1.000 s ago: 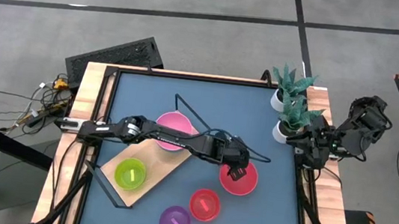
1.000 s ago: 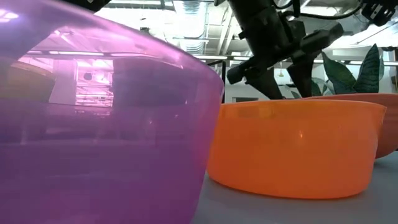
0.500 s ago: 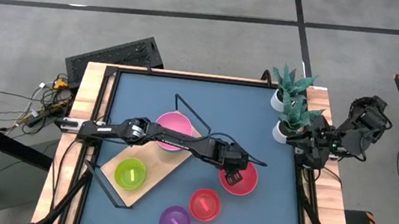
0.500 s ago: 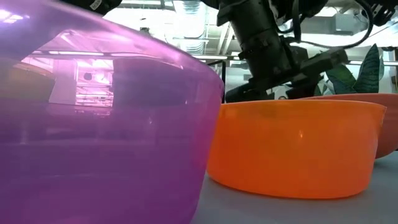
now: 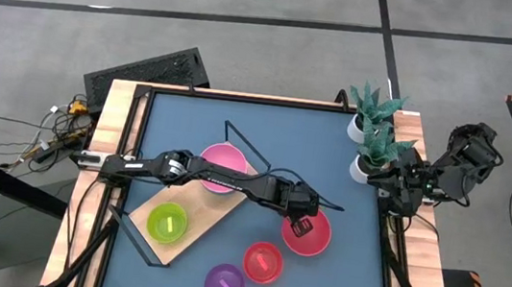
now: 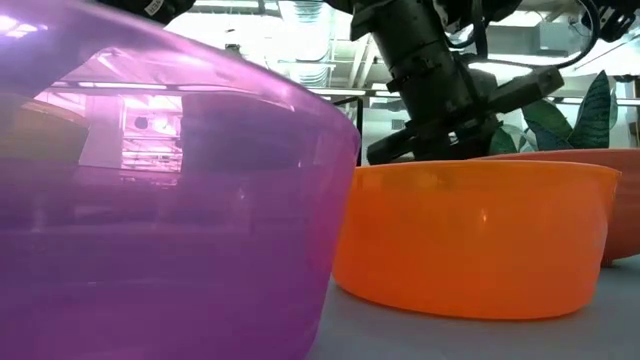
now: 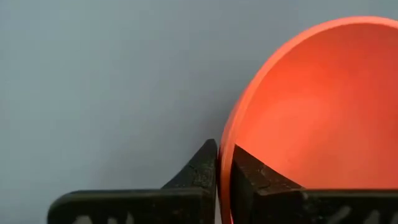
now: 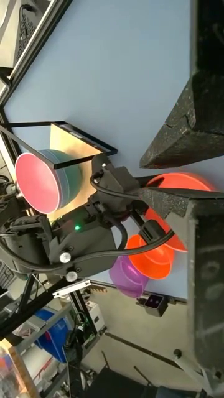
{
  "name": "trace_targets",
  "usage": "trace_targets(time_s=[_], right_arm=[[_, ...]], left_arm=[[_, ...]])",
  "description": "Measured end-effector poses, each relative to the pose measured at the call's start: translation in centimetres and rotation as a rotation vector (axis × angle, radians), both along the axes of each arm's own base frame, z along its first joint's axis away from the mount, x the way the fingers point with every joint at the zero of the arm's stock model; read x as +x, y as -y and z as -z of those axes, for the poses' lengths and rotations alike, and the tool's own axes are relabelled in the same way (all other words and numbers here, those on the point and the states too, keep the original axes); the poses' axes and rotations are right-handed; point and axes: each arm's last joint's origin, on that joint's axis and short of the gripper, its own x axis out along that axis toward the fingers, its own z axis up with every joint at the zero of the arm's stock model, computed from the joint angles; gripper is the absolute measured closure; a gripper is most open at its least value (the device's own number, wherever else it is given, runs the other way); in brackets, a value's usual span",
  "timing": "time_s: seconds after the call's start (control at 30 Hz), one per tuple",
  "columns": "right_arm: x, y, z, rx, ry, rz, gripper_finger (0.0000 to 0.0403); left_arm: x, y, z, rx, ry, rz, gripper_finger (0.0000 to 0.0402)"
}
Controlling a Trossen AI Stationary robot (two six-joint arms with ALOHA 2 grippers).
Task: Place and stack bowls onto a shelf
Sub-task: Stack the large orange bowl on top of the pink bowl on the shelf
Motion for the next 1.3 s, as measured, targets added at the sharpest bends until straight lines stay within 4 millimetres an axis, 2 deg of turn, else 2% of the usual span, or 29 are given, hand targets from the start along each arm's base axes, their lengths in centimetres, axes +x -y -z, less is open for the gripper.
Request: trace_targets(time_s=[0.2,0.5,1.03,1.3], right_arm=[[0.0,0.0,0.0,0.001,0.0,0.001,0.0314],[0.0,0.0,0.0,0.002,0.0,0.001,0.0314],[0.0,0.0,0.0,0.001,0.002,0.005,0.0314],[0.0,0.0,0.0,-0.001,0.003,0.008,0.0314]], left_arm=[[0.4,0.1,-0.5,-0.036,0.05,-0.002,0.04],[0.0,-0.2,-4.2,-0.088,0.136,-0.02,0.0401],[-3.1,-0.8,-14.4,-0.131,0.365,-0.02,0.0401],[-6.9,-1.2,-20.9,-0.099,0.478,0.012,0.0401]])
